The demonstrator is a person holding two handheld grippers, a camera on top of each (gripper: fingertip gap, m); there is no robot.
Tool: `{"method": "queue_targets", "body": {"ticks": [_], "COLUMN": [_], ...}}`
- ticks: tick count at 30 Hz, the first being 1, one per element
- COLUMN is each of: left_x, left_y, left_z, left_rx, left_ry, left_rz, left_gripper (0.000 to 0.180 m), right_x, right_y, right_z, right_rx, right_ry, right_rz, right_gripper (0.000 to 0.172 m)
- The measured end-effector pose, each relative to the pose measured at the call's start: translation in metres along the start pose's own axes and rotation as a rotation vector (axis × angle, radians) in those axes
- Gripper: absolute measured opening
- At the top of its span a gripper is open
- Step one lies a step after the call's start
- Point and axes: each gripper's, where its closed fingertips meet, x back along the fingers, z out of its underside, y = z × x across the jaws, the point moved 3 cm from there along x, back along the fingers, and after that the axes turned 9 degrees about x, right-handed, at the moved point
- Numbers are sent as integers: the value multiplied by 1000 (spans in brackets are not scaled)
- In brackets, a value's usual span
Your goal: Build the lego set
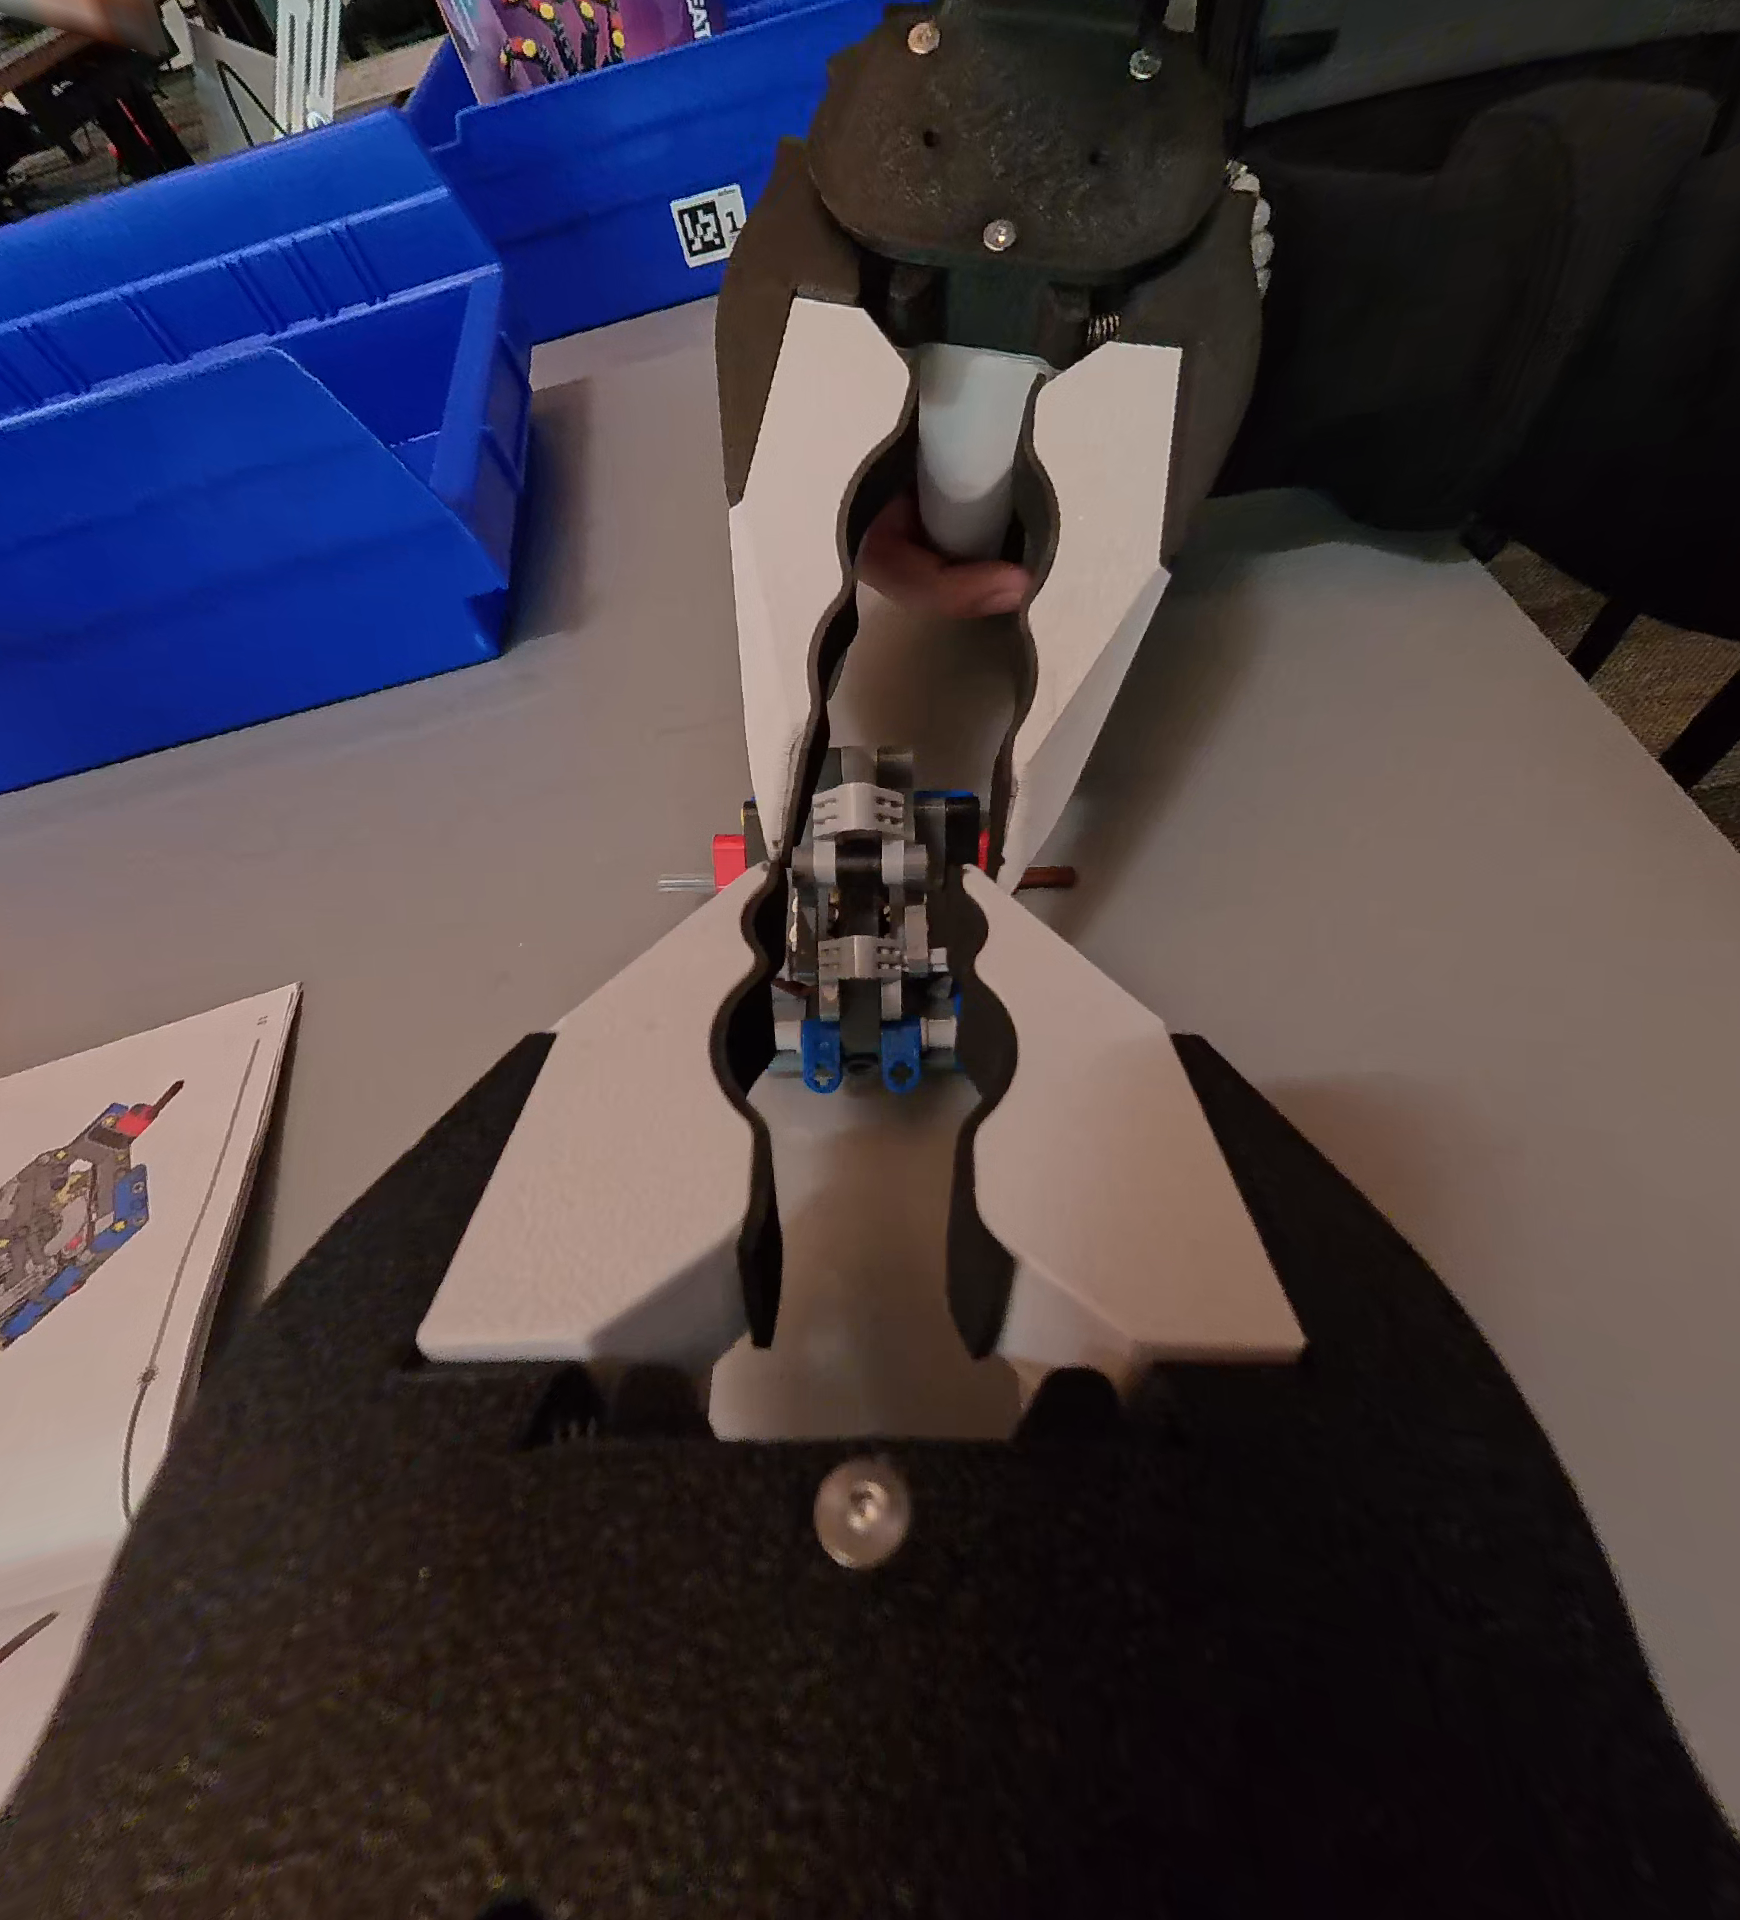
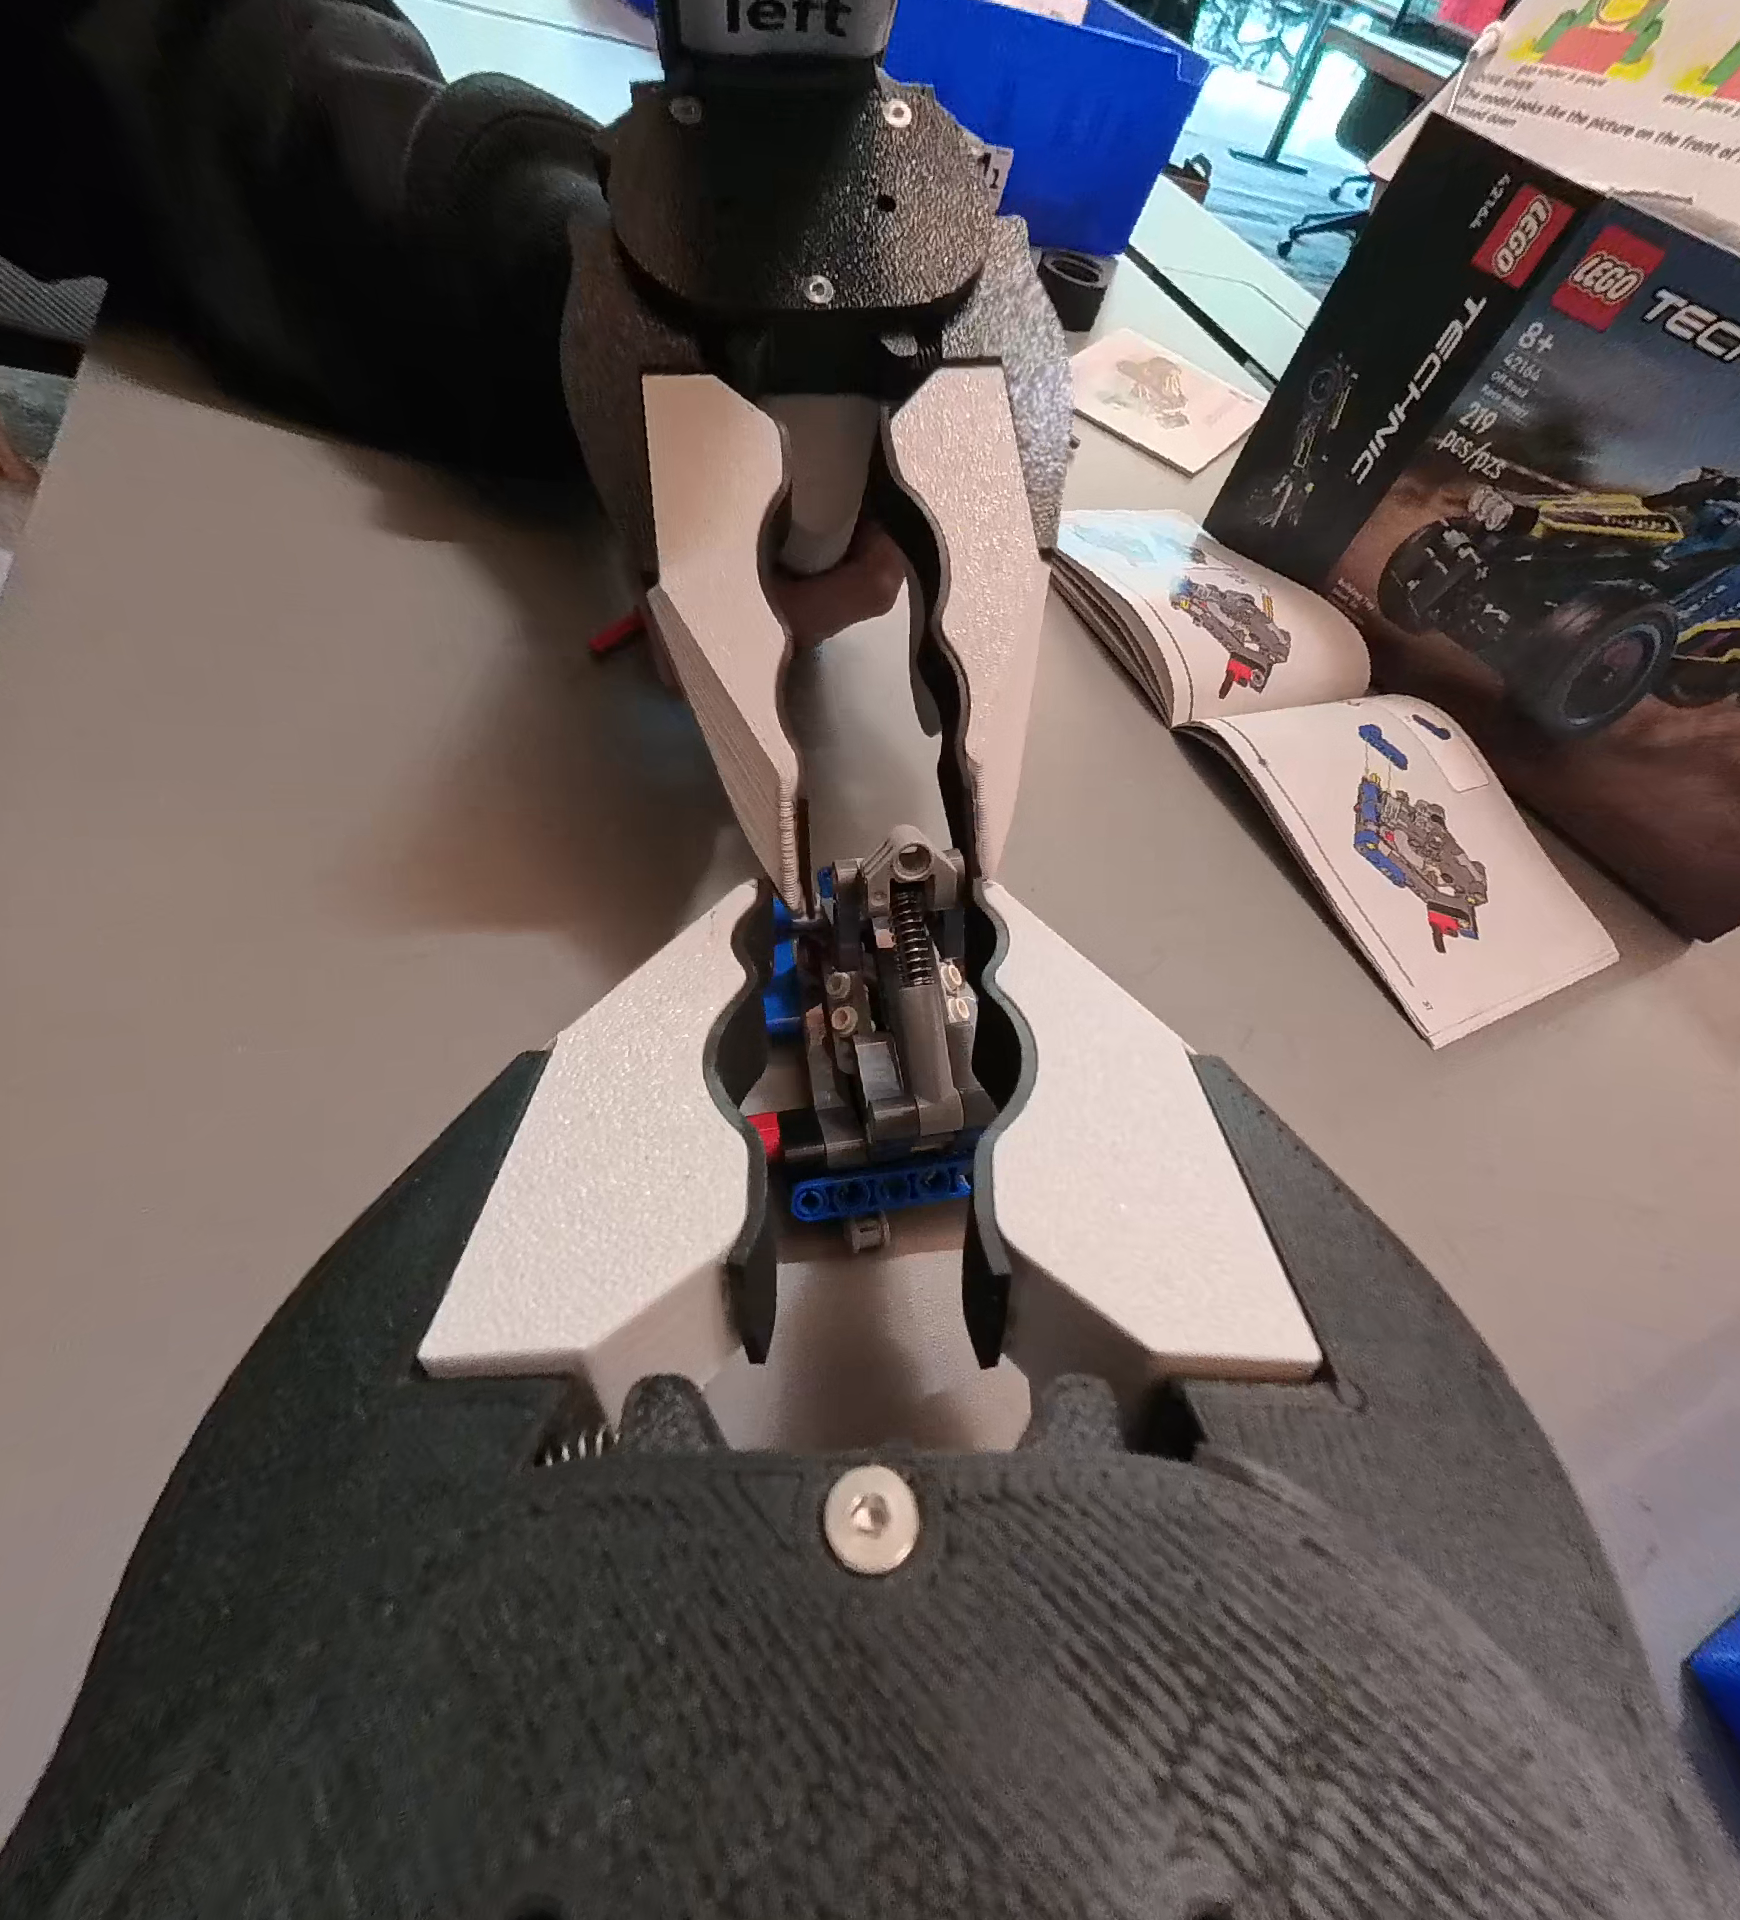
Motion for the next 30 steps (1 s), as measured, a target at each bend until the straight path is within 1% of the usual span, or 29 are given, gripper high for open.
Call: {"method": "queue_targets", "body": {"ticks": [2,16,22,30], "left_x": [0,1,3,4], "left_y": [1,1,5,10], "left_z": [1,-2,-1,0], "left_rx": [6,81,94,55], "left_ry": [-1,-17,-16,-4], "left_rz": [-3,32,11,-34], "left_gripper": [21,21,21,20], "right_x": [0,0,-2,-7], "right_y": [-1,-2,-3,-7], "right_z": [0,-2,-2,-2], "right_rx": [0,-4,-15,-26], "right_ry": [4,-8,-2,14], "right_rz": [8,20,32,53], "right_gripper": [30,31,29,28]}}
